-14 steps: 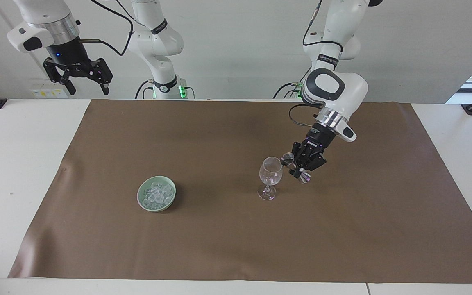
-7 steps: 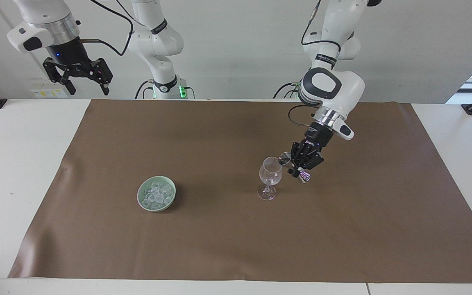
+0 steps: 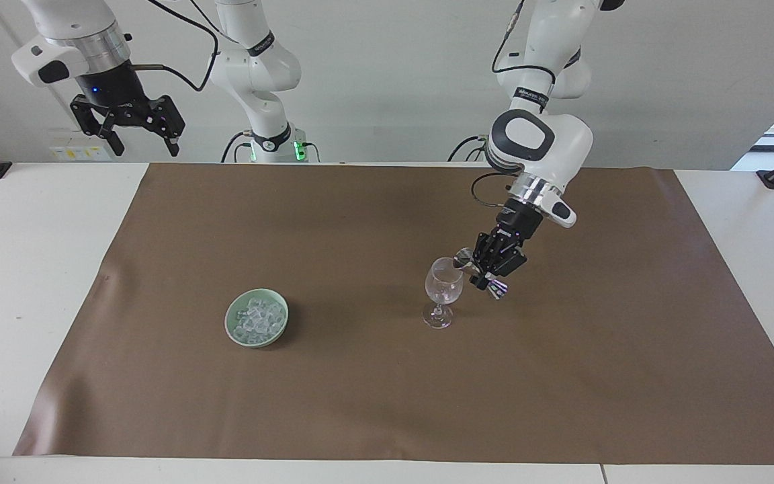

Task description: Pour wine and add ice with both arms

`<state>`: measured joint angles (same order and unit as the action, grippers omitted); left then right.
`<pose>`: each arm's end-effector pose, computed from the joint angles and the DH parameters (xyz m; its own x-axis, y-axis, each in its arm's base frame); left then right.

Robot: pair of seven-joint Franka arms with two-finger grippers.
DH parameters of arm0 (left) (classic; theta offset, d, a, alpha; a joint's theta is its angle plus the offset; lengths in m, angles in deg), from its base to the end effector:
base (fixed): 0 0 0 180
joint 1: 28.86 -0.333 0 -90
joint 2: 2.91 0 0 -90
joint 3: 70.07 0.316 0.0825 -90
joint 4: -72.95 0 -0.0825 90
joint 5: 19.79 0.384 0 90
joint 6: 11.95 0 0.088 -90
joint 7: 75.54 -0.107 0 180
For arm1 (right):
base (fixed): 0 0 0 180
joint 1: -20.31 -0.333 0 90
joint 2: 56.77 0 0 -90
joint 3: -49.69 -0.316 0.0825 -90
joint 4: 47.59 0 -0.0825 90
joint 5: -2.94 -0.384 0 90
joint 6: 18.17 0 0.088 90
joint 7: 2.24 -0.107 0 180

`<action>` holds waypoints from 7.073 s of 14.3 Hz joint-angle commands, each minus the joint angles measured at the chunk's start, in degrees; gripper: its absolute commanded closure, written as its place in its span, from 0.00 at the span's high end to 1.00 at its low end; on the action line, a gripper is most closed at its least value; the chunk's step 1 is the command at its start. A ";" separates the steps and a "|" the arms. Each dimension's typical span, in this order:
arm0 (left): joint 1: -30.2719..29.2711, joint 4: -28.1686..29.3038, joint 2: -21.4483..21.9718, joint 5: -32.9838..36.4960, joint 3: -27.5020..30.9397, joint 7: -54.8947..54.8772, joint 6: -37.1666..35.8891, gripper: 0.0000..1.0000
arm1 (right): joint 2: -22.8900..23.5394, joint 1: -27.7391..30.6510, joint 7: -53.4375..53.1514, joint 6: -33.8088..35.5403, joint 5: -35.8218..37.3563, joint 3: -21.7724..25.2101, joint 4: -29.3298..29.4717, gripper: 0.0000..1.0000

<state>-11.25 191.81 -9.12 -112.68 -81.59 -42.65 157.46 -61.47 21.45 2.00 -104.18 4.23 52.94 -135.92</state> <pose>0.5359 -0.2195 0.4124 0.1993 0.7868 -0.5841 0.7638 0.2487 0.5956 0.5194 -0.0439 0.6760 0.9992 -0.0041 0.0400 -0.0050 -0.9998 0.0207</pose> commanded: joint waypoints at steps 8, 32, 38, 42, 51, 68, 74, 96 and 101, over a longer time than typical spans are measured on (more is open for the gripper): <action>2.60 0.85 0.85 0.25 0.62 -4.50 3.82 0.00 | -0.12 0.61 1.30 0.40 0.02 -0.35 -0.08 1.00; 5.77 1.11 0.85 0.16 0.53 -15.83 11.03 0.00 | -0.13 0.61 1.39 0.13 0.02 -0.35 -0.09 1.00; 6.55 1.03 0.67 0.25 0.62 -17.16 12.17 0.00 | -0.12 0.61 1.39 0.05 0.02 -0.35 -0.08 1.00; 6.56 1.03 0.67 0.16 0.62 -17.69 12.87 0.00 | -0.12 0.61 1.30 0.05 0.02 -0.35 -0.08 1.00; 7.00 0.76 0.41 0.16 0.53 -18.21 14.72 0.00 | -0.12 0.70 1.30 0.05 0.02 -0.35 -0.17 1.00; 6.91 -2.40 -1.35 0.34 0.62 -18.30 18.06 0.00 | -0.12 0.70 1.21 0.05 0.02 -0.27 -0.17 1.00; 7.70 -2.84 -2.32 3.41 0.62 -19.08 19.99 0.00 | -0.12 0.70 1.12 -0.04 0.02 -0.27 -0.17 1.00; 9.02 -5.04 -4.51 6.75 0.71 -22.34 23.16 0.00 | -0.21 1.14 1.12 0.05 0.02 -0.27 -0.17 1.00; 8.84 -5.13 -4.69 7.71 0.71 -24.27 23.16 0.00 | -0.21 1.14 1.21 0.05 0.02 -0.27 -0.26 1.00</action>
<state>-3.53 187.97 -12.81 -106.15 -81.74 -66.04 179.12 -61.47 21.57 2.00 -104.12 4.23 53.08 -135.92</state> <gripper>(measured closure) 0.789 0.000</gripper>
